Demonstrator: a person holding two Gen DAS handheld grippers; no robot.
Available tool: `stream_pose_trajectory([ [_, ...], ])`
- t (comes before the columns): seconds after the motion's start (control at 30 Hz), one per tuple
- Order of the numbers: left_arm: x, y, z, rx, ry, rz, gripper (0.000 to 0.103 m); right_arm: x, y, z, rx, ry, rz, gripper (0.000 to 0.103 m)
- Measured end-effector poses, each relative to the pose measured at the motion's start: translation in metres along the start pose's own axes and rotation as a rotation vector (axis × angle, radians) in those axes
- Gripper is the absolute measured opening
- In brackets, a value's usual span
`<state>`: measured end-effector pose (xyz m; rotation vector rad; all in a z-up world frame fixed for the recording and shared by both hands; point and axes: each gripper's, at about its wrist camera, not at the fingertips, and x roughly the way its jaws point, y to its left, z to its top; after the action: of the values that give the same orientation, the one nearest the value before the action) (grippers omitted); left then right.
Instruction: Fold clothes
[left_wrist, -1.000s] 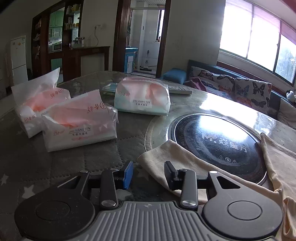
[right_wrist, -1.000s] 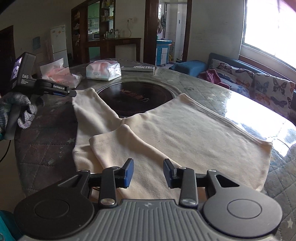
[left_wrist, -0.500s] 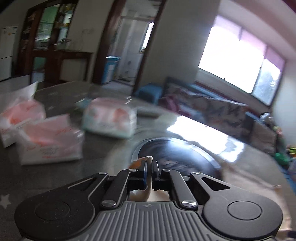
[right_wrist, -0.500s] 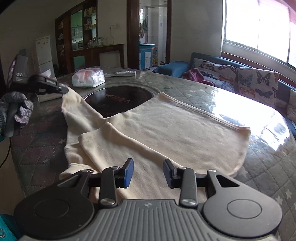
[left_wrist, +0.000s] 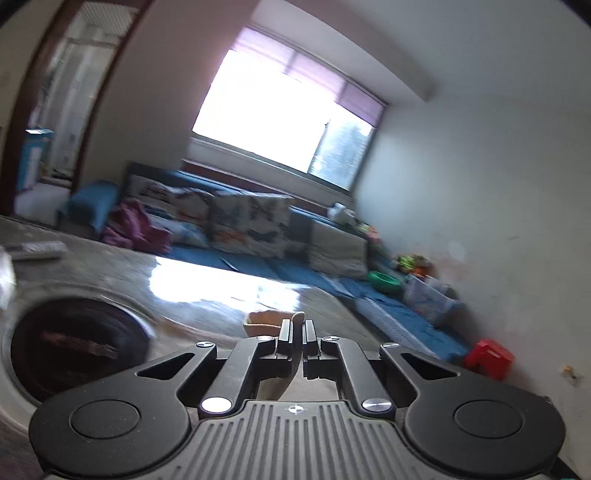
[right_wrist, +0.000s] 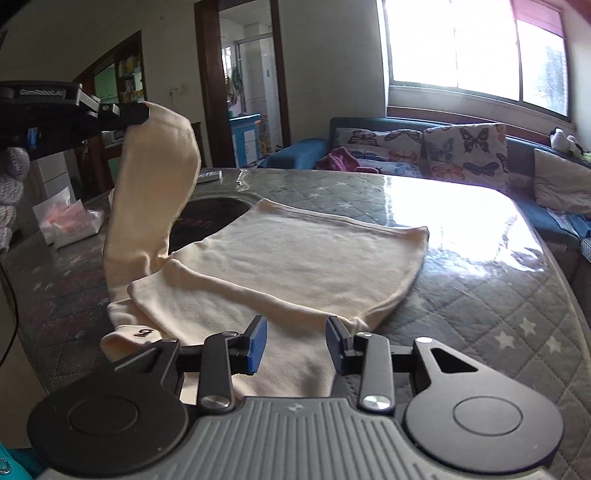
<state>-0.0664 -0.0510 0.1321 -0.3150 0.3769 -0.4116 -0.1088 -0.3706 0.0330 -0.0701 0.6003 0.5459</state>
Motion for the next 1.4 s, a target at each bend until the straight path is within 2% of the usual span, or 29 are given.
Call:
stream_pose_trajectory([
  [0.2, 0.040, -0.032, -0.042, 0.025, 0.137, -0.093, 0.005, -0.009, -0.011, -0.009, 0.037, -0.002, -0.032, 0.035],
  [0.43, 0.072, -0.034, -0.081, 0.062, 0.305, -0.146, 0.010, -0.018, -0.024, -0.015, 0.077, -0.002, -0.083, 0.035],
  [0.5, 0.071, -0.031, -0.088, 0.055, 0.336, -0.163, 0.017, -0.019, -0.026, -0.014, 0.084, -0.006, -0.092, 0.035],
  [0.57, 0.066, -0.026, -0.087, 0.062, 0.332, -0.166, 0.025, -0.021, -0.028, -0.012, 0.094, -0.012, -0.092, 0.035],
  [0.6, 0.062, -0.023, -0.083, 0.069, 0.321, -0.162, 0.029, -0.021, -0.028, -0.011, 0.096, -0.013, -0.090, 0.035],
  [0.67, 0.052, -0.014, -0.075, 0.086, 0.298, -0.148, 0.030, -0.019, -0.027, -0.008, 0.104, -0.011, -0.070, 0.035],
  [0.83, 0.034, 0.027, -0.062, 0.122, 0.248, 0.008, 0.030, 0.002, -0.014, -0.002, 0.088, 0.020, -0.001, 0.034],
  [0.97, 0.026, 0.062, -0.060, 0.106, 0.249, 0.114, 0.030, 0.011, -0.007, 0.002, 0.064, 0.034, -0.012, 0.032],
  [1.1, 0.023, 0.080, -0.066, 0.111, 0.260, 0.152, 0.030, 0.020, 0.001, 0.005, 0.039, 0.046, -0.027, 0.026],
  [1.23, 0.023, 0.087, -0.073, 0.117, 0.274, 0.155, 0.030, 0.029, 0.008, 0.008, 0.015, 0.058, -0.042, 0.008],
  [1.3, 0.025, 0.090, -0.074, 0.112, 0.275, 0.158, 0.030, 0.033, 0.012, 0.010, 0.002, 0.064, -0.049, 0.004],
  [1.4, 0.026, 0.093, -0.074, 0.112, 0.277, 0.163, 0.030, 0.031, 0.016, 0.016, -0.017, 0.049, -0.069, 0.003],
])
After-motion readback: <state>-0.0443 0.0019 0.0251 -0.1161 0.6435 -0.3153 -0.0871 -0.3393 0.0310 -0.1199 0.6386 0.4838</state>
